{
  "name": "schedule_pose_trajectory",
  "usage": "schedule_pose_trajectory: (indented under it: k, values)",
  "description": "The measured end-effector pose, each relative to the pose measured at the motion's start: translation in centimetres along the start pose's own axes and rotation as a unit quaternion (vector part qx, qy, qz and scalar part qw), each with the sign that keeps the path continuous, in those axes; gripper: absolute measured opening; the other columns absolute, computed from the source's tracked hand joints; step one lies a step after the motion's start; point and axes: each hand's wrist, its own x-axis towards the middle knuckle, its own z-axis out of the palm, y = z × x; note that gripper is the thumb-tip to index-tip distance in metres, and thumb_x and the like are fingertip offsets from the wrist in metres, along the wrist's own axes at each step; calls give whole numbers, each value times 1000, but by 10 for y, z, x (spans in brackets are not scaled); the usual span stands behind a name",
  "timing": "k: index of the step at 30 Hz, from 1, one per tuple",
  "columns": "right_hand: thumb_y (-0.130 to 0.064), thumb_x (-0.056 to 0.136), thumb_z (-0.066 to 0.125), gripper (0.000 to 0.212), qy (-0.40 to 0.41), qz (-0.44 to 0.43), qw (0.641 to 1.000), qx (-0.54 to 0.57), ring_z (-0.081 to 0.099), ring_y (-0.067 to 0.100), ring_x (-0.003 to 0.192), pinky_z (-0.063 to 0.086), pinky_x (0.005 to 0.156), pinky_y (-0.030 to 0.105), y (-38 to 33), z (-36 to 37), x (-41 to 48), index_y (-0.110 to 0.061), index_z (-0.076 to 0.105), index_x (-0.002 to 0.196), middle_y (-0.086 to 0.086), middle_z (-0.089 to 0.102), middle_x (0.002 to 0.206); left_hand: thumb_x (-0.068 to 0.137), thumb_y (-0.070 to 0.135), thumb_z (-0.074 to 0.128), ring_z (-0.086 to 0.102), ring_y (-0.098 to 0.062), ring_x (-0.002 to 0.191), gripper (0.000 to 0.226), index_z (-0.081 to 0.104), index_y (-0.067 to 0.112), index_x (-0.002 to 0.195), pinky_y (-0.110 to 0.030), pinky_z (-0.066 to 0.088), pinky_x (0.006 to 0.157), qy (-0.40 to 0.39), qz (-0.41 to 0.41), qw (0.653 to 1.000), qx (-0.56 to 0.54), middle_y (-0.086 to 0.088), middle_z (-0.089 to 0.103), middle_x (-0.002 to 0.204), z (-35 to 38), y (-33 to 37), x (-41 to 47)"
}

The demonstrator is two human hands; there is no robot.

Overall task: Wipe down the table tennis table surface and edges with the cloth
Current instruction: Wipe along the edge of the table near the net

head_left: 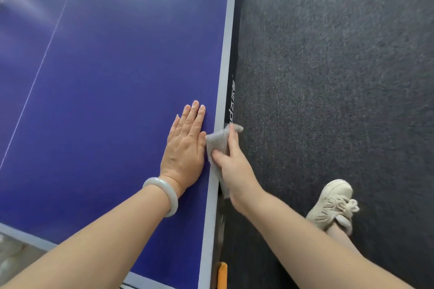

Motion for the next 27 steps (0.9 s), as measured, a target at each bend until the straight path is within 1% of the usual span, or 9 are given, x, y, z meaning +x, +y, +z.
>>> schedule_pose_trajectory:
  k: [3, 7, 8, 10, 12, 13, 16, 20, 27]
  values:
    - [-23, 105, 45, 66, -1, -76, 997, -17, 7, 0, 149, 10, 124, 26, -14, -7, 37, -33, 5, 157, -14, 0, 165, 104, 24, 27, 1, -6, 151, 53, 16, 20, 156, -32, 5, 124, -4, -7, 1000, -9, 6, 10, 164, -3, 3, -2]
    - [-38, 103, 44, 69, 37, -127, 987, -93, -6, -9, 146, 2, 104, -5, -5, -2, 55, -31, 3, 157, -12, -6, 165, 101, 26, 33, 11, -6, 150, 54, 26, 20, 154, -30, 11, 123, -1, -1, 1000, -21, 7, 20, 162, -13, 4, 2]
    - [-38, 103, 44, 69, 42, -128, 986, -97, -5, -9, 145, 3, 104, -4, -2, 0, 57, -33, 2, 157, -12, -5, 165, 100, 25, 37, 22, -9, 146, 52, 36, 18, 151, -32, 18, 121, 9, 2, 1000, -20, 5, 30, 158, -17, 3, 7]
    - [-38, 103, 43, 68, 37, -127, 987, -95, -1, -5, 147, 7, 115, 10, 1, 0, 60, -38, -1, 155, -12, -4, 165, 97, 18, 44, 44, -15, 124, 39, 58, 14, 133, -39, 37, 110, 36, 0, 999, -29, 1, 54, 135, -26, 1, 26]
    - [-35, 104, 42, 69, 33, -126, 986, -101, 2, 3, 150, 12, 122, 27, 2, 0, 62, -39, -5, 154, -10, -3, 165, 96, 6, 49, 50, -18, 103, 24, 66, 10, 113, -41, 46, 95, 55, 0, 998, -37, -1, 59, 108, -32, 4, 55]
    - [-34, 104, 41, 69, 34, -125, 986, -107, 4, 5, 150, 13, 123, 31, 1, 0, 62, -39, -5, 154, -8, -2, 164, 95, 2, 51, 50, -19, 100, 21, 66, 9, 109, -39, 46, 93, 58, 3, 998, -36, -2, 59, 104, -34, 6, 72]
    - [-38, 104, 40, 68, 51, -115, 985, -116, 9, 9, 150, 17, 123, 34, -1, 4, 64, -37, -4, 155, -8, 3, 164, 95, 2, 51, 49, -24, 117, 28, 62, 6, 121, -34, 38, 105, 59, 17, 998, -10, -6, 57, 124, -36, 13, 127]
    - [-46, 102, 38, 69, 68, -103, 985, -122, 20, 16, 147, 25, 120, 40, -20, 3, 91, -37, -3, 156, -6, 9, 162, 104, 17, 40, 23, -21, 147, 46, 37, 11, 149, -37, 17, 119, 19, -16, 999, 20, -4, 30, 158, -34, 10, 200]
    - [-38, 104, 41, 70, 54, -128, 981, -136, 14, 21, 149, 18, 122, 43, -80, -15, 171, -28, -3, 157, 3, 4, 163, 107, 29, 29, 3, -18, 152, 53, 15, 17, 157, -36, 5, 123, -37, -9, 995, 97, -1, 8, 165, -34, -5, 291]
